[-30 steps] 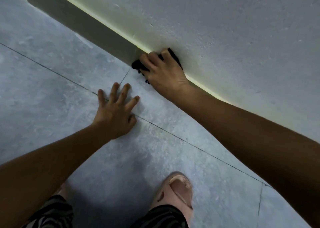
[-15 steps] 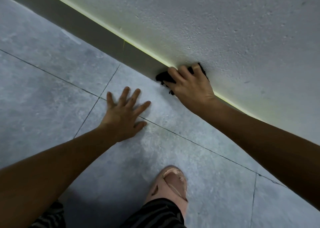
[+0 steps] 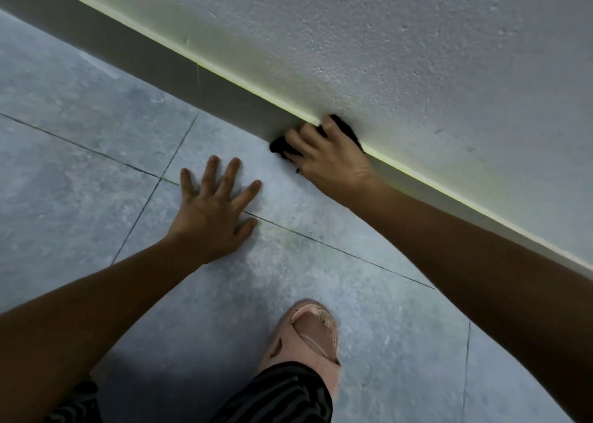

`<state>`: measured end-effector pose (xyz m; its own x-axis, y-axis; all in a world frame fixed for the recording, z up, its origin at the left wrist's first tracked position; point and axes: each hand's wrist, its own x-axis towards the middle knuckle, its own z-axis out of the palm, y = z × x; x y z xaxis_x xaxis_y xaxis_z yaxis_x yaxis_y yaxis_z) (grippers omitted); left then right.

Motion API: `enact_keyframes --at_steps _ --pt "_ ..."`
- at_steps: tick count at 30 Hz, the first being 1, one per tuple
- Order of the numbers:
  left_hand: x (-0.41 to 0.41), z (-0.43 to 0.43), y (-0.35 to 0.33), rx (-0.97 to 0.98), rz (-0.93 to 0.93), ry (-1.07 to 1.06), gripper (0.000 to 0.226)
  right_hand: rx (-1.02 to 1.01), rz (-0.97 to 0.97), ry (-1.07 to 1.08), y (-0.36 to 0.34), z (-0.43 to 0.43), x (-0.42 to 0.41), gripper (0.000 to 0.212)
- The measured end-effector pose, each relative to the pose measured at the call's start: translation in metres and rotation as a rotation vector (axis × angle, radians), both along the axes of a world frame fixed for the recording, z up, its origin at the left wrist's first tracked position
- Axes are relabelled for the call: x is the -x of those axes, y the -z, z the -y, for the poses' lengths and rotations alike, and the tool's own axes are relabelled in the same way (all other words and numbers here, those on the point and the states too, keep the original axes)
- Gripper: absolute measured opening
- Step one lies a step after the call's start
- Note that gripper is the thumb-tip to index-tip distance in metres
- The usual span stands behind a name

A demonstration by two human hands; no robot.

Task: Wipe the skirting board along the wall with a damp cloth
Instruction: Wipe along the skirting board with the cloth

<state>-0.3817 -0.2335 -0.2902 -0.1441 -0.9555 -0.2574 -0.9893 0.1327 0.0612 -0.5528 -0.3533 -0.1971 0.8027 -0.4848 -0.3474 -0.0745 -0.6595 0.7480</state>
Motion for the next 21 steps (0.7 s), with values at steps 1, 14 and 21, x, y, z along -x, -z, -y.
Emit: enact_keyframes --at_steps 1,14,21 --pt "0.001 0.000 0.001 0.000 0.003 -0.003 0.071 0.004 -0.009 0.009 -0.002 -0.002 0.013 0.038" --pt "0.015 -0.004 -0.002 0.063 -0.105 -0.054 0.066 -0.005 0.226 -0.017 -0.018 -0.002 -0.028 0.038" --pt "0.055 0.001 0.001 0.010 -0.124 0.079 0.072 -0.005 0.068 -0.052 -0.002 0.001 -0.004 0.037"
